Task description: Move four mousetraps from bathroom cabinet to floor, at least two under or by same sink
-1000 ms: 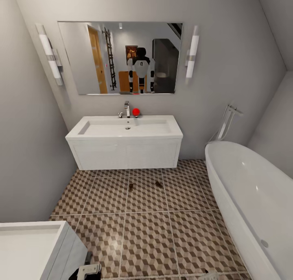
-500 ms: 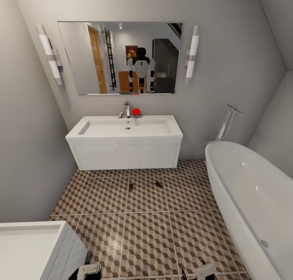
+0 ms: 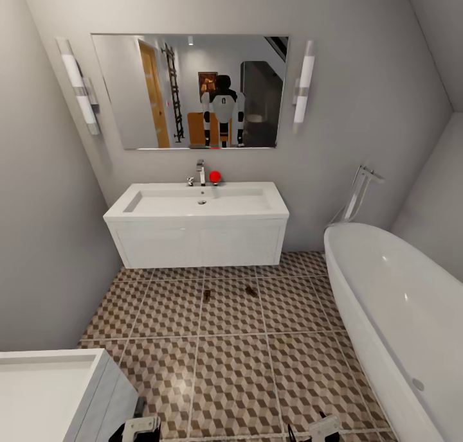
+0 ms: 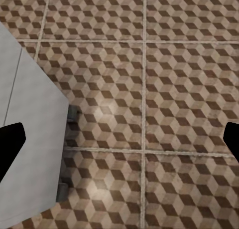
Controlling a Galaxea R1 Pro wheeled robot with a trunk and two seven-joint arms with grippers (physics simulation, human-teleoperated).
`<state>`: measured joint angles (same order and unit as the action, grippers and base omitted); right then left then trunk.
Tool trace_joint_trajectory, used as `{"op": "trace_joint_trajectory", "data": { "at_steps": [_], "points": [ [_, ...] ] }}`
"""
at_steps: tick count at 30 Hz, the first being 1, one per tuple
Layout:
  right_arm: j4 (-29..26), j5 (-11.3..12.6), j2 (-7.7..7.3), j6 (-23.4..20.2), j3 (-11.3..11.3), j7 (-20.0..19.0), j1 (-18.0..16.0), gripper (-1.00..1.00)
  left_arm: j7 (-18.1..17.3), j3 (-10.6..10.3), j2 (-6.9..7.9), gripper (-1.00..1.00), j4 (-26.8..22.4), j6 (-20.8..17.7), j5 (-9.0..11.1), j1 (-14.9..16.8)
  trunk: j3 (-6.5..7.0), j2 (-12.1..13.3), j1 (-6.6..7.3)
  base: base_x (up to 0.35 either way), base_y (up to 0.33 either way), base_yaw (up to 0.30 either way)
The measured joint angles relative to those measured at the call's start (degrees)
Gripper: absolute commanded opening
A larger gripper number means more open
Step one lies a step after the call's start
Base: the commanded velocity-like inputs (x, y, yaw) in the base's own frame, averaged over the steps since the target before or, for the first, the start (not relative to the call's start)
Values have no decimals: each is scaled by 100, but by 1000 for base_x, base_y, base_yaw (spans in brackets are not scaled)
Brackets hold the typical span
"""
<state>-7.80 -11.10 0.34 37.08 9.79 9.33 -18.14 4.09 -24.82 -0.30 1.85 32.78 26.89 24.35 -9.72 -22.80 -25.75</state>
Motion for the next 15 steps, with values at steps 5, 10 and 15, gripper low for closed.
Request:
{"op": "trace_joint_trajectory", "data": {
  "at_steps": [5, 10, 15],
  "points": [
    [0, -7, 1, 6, 8, 0, 0, 100, -1, -1, -2, 100, 0, -1, -4, 0, 0, 0, 0, 0, 0, 0],
    [0, 0, 1, 12, 4, 3, 0, 100, -1, 0, -2, 100, 4, -1, -4, 0, 0, 0, 0, 0, 0, 0],
    [0, 1, 1, 13, 3, 6, 0, 100, -1, -1, -2, 100, 4, -1, -5, 0, 0, 0, 0, 0, 0, 0]
  ]
}}
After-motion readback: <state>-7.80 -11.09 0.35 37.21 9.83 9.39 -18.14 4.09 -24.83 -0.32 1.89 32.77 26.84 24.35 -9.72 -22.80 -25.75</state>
